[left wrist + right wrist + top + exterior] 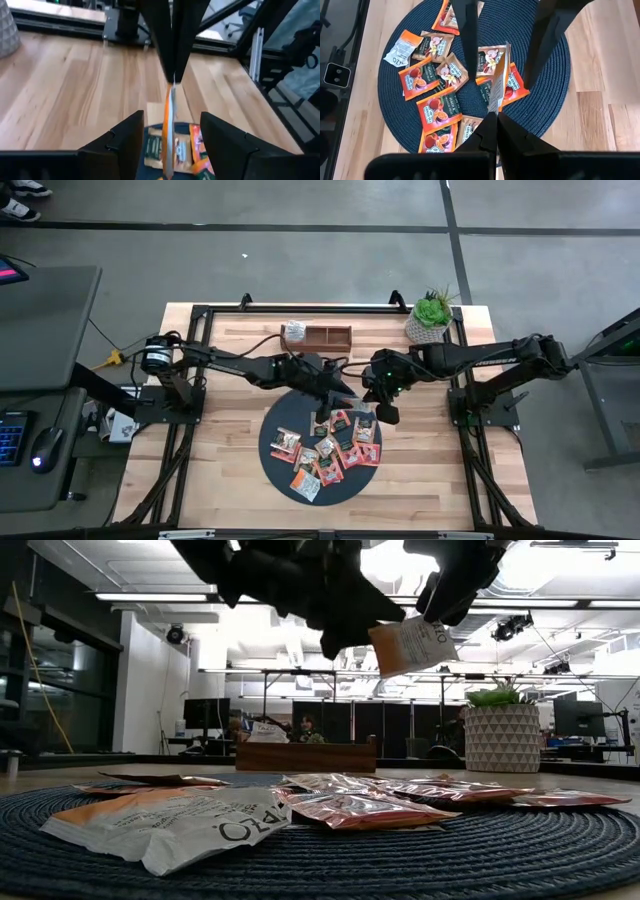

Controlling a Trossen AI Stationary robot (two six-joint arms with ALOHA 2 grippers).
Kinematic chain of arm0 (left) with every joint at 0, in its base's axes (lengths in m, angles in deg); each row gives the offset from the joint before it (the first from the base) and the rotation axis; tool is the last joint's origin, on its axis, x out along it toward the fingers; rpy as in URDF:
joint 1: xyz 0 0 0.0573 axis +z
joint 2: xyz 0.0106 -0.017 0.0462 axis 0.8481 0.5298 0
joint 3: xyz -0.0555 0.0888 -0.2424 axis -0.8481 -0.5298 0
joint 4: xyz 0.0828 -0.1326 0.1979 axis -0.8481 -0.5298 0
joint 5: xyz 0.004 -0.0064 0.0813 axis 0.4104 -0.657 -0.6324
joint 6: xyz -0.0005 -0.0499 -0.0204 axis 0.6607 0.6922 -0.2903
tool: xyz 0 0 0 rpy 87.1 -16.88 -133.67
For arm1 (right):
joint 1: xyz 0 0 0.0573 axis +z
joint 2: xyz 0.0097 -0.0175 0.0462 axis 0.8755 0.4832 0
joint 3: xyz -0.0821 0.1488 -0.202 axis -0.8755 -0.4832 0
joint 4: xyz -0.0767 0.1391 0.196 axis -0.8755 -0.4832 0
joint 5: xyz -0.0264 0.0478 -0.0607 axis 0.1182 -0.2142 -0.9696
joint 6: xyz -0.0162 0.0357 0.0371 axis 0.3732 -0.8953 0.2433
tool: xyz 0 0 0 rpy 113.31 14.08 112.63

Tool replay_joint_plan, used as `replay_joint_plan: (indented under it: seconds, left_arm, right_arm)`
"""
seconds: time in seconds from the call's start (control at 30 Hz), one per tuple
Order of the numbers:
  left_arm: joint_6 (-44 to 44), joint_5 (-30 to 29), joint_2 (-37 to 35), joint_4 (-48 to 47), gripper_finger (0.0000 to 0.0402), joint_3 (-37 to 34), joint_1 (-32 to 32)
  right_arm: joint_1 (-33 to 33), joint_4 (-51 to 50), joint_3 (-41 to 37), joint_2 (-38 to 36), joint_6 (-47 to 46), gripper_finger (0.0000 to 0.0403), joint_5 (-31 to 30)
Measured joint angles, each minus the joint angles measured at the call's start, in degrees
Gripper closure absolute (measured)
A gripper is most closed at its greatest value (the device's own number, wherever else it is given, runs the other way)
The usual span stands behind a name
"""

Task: Pick & Place Tea
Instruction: Put the white tea bag into the left section of the wooden organizer

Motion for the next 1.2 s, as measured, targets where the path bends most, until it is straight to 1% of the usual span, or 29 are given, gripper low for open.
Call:
replay_joint_plan:
  seconds: [0.07, 0.13, 0.2, 0.33, 0.37, 0.63, 0.77, 0.93, 1.0, 1.1, 1.2]
  left_arm:
    - [-0.57, -0.33, -0.01, -1.81, 0.0220, 0.26, 0.00]
    - [-0.94, -0.29, -0.01, -3.22, 0.0244, 0.28, 0.00]
    - [-1.26, 0.00, -0.01, -4.69, 0.0279, 0.37, 0.02]
    - [-1.24, 0.03, 0.02, -6.42, 0.0372, 0.37, 0.02]
    - [-1.24, 0.01, 0.02, -6.40, 0.0385, 0.37, 0.02]
    - [-2.30, -1.35, 0.02, -6.16, 0.0396, 0.37, 0.02]
    - [-2.33, -2.29, 0.02, -6.14, 0.0399, 0.37, 0.01]
    - [-2.63, -2.47, 0.02, -7.16, 0.0400, 0.37, 0.00]
    - [-2.94, -3.68, 0.02, -7.19, 0.0400, 0.37, 0.00]
    - [-3.82, -7.24, 0.02, -6.53, 0.0400, 0.34, 0.02]
    - [-5.14, -9.37, -0.55, -2.86, 0.0401, 0.24, 0.81]
  right_arm:
    - [0.00, -0.03, 0.00, 0.00, 0.00, 0.0403, -0.04]
    - [0.00, -0.04, 0.00, 0.00, 0.00, 0.0403, -0.06]
    - [0.00, -0.02, 0.00, 0.00, 0.00, 0.0403, -0.19]
    - [0.00, 0.00, 0.00, 0.00, 0.02, 0.0403, -0.26]
    - [0.00, 0.00, 0.00, 0.00, 0.08, 0.0403, -0.28]
    - [0.00, 0.05, 0.00, 0.00, -0.43, 0.0402, -1.10]
    - [-0.07, 0.02, 0.00, -0.43, -2.37, 0.0392, -2.43]
    - [-1.53, -1.48, -0.02, -3.27, -4.16, 0.0362, -5.07]
    - [-2.50, -2.37, -0.02, -5.12, -4.91, 0.0345, -6.07]
    - [-3.89, -3.29, -0.02, -8.39, -6.76, 0.0319, -6.31]
    - [-4.53, -3.30, -0.26, -11.85, -7.62, 0.0295, -7.27]
